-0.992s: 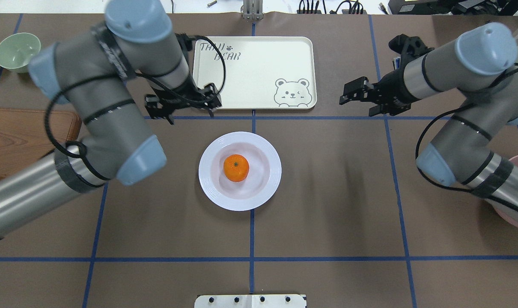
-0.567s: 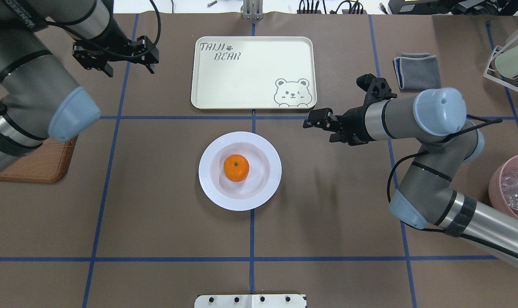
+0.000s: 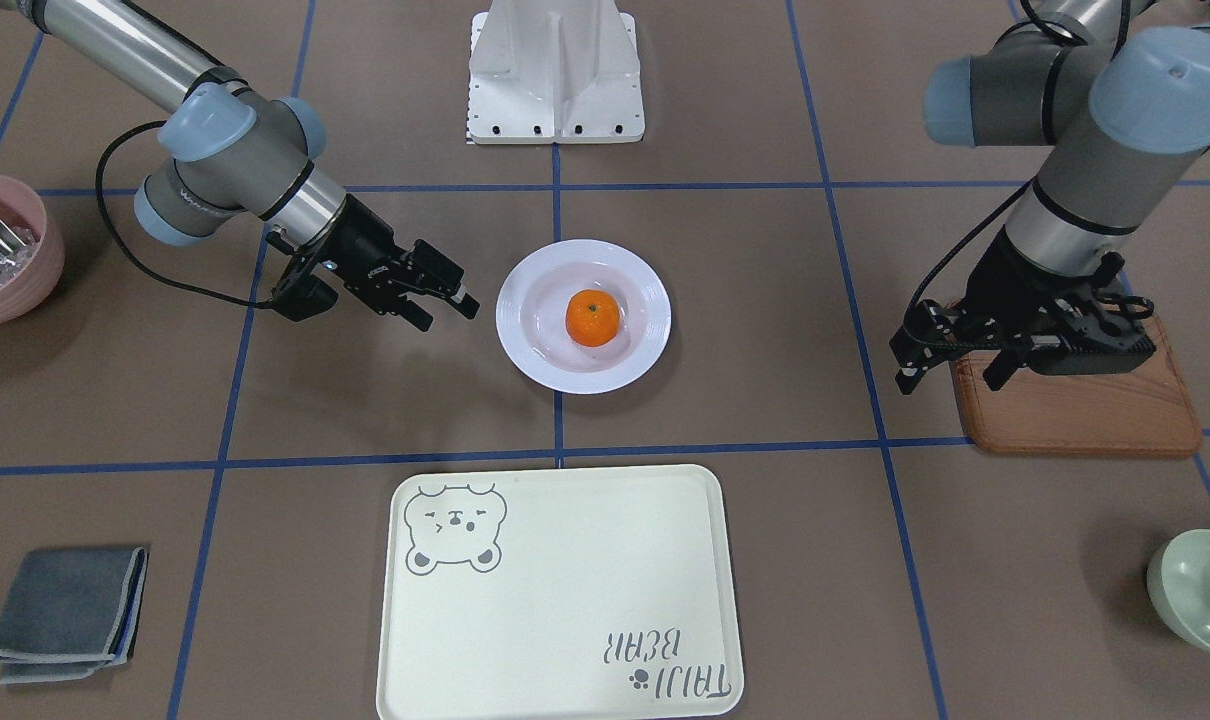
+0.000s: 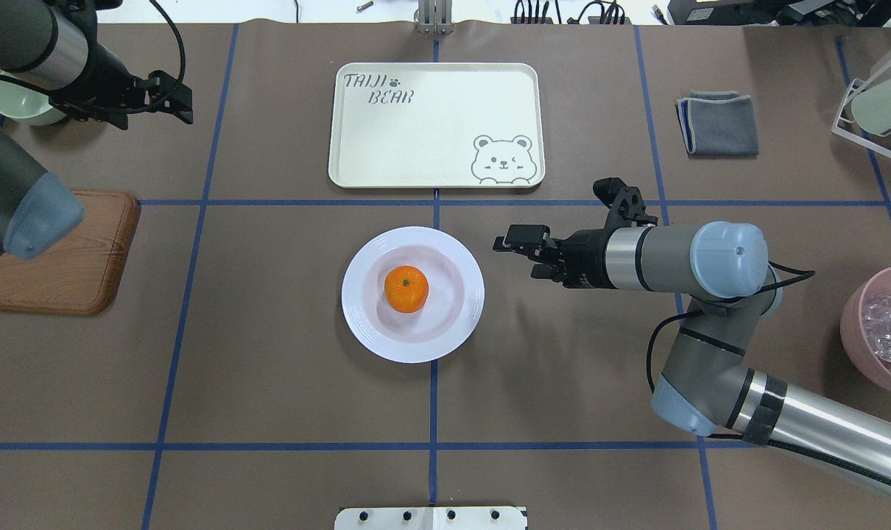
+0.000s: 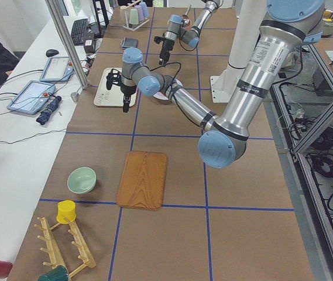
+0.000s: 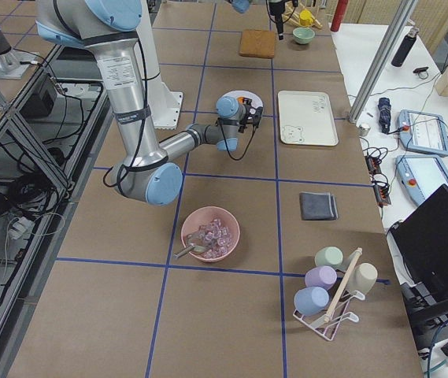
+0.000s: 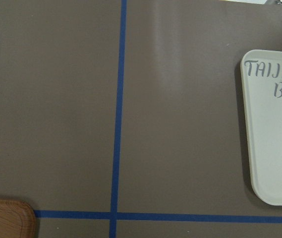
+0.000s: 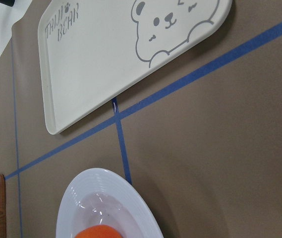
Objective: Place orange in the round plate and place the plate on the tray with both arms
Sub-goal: 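Lower the right gripper to the plate rim nearest it and grip it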
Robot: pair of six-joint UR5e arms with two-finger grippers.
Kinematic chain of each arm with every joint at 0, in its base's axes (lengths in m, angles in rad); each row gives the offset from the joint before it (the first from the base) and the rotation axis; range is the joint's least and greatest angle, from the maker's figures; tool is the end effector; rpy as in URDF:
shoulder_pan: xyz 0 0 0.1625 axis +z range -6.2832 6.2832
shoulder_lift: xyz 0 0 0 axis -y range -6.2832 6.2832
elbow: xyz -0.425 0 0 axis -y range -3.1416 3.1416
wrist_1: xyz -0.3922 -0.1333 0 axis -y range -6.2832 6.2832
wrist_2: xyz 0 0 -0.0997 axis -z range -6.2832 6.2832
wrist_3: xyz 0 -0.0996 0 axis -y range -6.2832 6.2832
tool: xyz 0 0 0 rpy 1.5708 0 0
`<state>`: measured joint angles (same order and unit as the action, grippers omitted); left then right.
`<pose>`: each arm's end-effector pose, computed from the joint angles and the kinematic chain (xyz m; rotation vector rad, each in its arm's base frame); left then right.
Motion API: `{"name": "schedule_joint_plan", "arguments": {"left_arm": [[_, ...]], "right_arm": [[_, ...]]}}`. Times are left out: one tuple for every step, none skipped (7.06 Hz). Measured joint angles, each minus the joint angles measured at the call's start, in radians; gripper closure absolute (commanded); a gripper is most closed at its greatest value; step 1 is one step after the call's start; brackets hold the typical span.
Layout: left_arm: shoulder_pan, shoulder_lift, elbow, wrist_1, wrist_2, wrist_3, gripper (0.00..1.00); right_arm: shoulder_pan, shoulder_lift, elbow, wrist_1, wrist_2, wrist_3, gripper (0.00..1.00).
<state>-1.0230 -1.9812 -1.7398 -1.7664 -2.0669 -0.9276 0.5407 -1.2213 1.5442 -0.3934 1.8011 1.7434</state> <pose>0.2549 -0.5828 0.3303 0.2447 0.8583 -0.1621 -0.4757 -0.4146 0.3447 0.0917 -1.5125 0.4004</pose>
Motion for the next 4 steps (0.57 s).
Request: {"name": "schedule_joint_plan", "arguments": {"left_arm": [[-0.002,0.008,0.017,-0.013,0.009,0.014,0.02],[-0.003,0.012,0.032,-0.018,0.013,0.038,0.02],[-0.006,0.012,0.042,-0.020,0.014,0.054,0.02],[-0.009,0.012,0.046,-0.020,0.014,0.060,0.02]], "right_arm": [[-0.023,0.004,-0.003,0.008,-0.020,0.002,0.00],[-0.044,0.008,-0.003,0.011,-0.041,0.002,0.00],[-0.064,0.012,-0.005,0.012,-0.065,0.002,0.00],[-0.080,0.014,-0.009,0.013,-0.084,0.003,0.00]]}}
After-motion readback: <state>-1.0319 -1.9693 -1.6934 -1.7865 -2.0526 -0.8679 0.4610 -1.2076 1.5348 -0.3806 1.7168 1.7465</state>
